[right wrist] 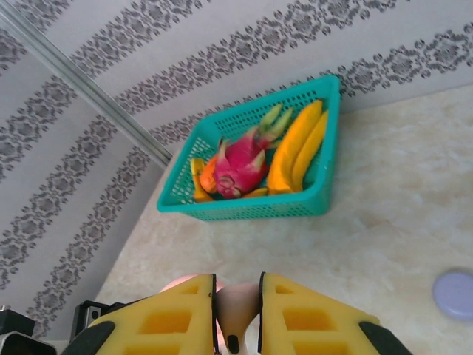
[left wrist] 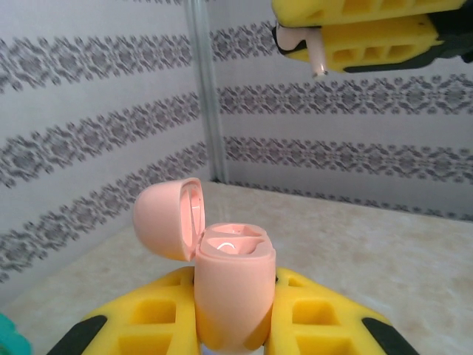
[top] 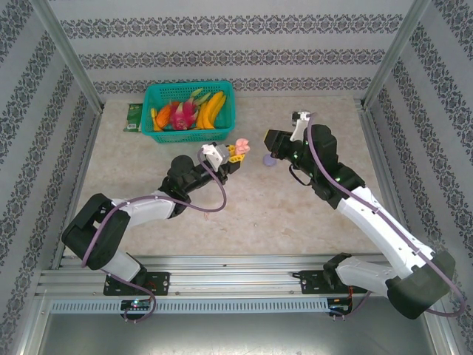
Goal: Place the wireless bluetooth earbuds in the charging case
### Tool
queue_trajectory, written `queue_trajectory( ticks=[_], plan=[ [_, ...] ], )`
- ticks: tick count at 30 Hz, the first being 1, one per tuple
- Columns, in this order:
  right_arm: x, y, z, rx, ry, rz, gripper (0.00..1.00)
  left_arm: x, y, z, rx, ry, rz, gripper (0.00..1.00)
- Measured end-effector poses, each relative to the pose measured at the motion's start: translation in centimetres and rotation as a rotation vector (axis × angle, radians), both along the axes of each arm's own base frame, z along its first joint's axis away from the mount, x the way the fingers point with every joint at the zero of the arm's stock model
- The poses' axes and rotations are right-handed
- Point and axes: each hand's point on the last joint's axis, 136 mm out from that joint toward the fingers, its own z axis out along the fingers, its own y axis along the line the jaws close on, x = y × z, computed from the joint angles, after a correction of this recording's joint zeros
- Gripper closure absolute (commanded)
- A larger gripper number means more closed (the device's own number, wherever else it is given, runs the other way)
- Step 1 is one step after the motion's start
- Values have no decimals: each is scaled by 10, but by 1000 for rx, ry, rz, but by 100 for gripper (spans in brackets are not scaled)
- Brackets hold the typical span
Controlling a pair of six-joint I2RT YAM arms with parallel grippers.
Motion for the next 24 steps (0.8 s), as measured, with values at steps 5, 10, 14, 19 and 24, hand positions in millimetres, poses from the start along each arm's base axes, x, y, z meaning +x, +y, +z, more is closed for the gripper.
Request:
queue_trajectory(
  ticks=[5,10,14,19,24],
  plan=[
    [-4,6,22,43,-75,21,82,5,-5,20,-4,-98,56,100],
    [-9,14,35,71,-122,46,81,6,-11,35,-18,-153,79,100],
    [-10,19,39,84,-147,59,81,9,-10,40,-28,-163,93,100],
    [-12,24,33,88,-154,71,82,10,-10,44,-37,-172,95,100],
    [-10,25,31,93,-164,69,82,10,-10,45,-41,-166,94,100]
  ],
)
